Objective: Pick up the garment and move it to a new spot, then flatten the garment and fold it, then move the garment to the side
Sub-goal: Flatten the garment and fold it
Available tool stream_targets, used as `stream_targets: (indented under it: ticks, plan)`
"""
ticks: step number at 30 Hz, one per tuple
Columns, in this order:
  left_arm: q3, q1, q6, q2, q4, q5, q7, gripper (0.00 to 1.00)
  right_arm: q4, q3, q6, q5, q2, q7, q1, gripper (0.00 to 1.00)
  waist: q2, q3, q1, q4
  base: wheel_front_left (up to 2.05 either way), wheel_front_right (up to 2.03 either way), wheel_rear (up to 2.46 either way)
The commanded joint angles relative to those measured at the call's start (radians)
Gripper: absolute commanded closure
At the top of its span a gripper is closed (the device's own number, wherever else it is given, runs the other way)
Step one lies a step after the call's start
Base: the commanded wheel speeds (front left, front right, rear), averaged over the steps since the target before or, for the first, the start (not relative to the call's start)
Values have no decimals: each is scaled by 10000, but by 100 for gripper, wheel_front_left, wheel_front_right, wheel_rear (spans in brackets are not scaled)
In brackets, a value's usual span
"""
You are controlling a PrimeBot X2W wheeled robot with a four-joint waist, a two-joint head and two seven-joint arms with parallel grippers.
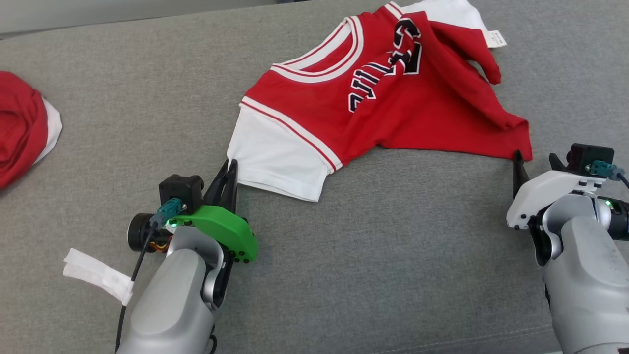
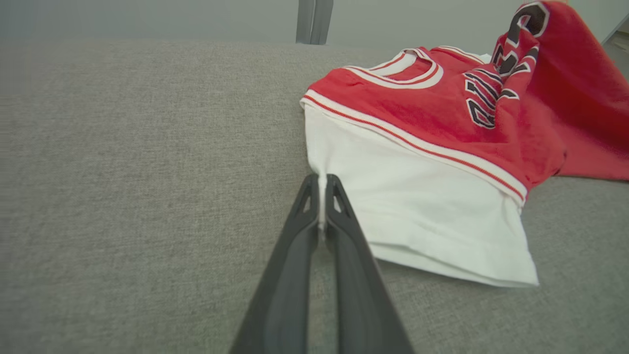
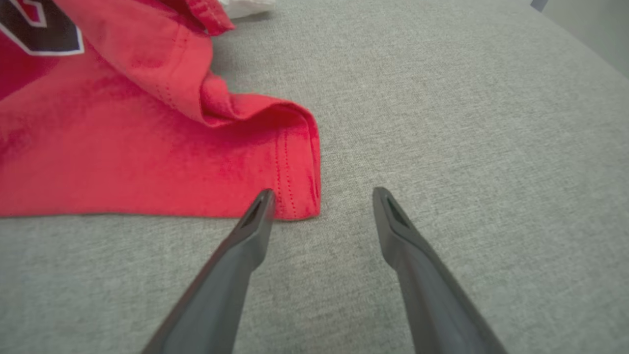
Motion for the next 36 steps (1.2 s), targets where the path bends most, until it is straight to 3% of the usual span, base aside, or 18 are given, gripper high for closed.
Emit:
stream_targets:
  ticks: [1, 5, 6, 7, 9, 10, 17, 23, 29, 36]
  plan:
    - [-8, 152, 84, 38, -189, -11, -60, 100, 246, -25, -18, 21, -48, -37, -248, 0, 0, 221, 0, 298, 0, 0, 0]
    - [-53, 338, 190, 50, -695, -53, 12, 100, 1069, 222, -18, 90, -182, 28, -594, 0, 0, 309, 0, 427, 0, 0, 0]
    - [-55, 384, 231, 77, -808, -65, 36, 100, 1270, 309, -13, 152, -183, 61, -661, 20, 0, 321, 0, 435, 0, 0, 0]
    - [-52, 424, 247, 98, -906, -71, 53, 100, 1413, 381, -12, 215, -182, 71, -714, 55, 0, 327, 0, 432, 0, 0, 0]
    - [-47, 519, 284, 137, -1093, -77, 43, 100, 1646, 569, -8, 412, -151, 26, -811, 81, 0, 321, 0, 406, 0, 0, 0]
    - [-46, 556, 314, 155, -1200, -89, 45, 100, 1667, 689, -8, 562, -113, -120, -887, 100, 0, 306, 0, 379, 0, 0, 0]
    - [9, 613, 381, 336, -2000, -97, -95, 100, 1274, 1638, -10, 1449, -215, -992, -910, 100, 0, -97, 0, 167, 0, 0, 0]
    - [383, 637, 377, 420, -3366, -468, -352, 100, -119, 2622, -10, 2538, -478, -1390, -448, 100, 0, -732, 0, 43, 0, 0, 0]
    - [819, 792, 527, 722, -5461, -564, -446, 100, -2820, 3300, -12, 3284, -1007, -1104, 558, 100, 0, -1436, 0, 4, 0, 0, 0]
    - [1205, 1209, 845, 1194, -8338, -560, -170, 100, -7411, 3135, -10, 3539, -1272, 90, 2118, 100, 0, -2293, 0, -22, 0, 0, 0]
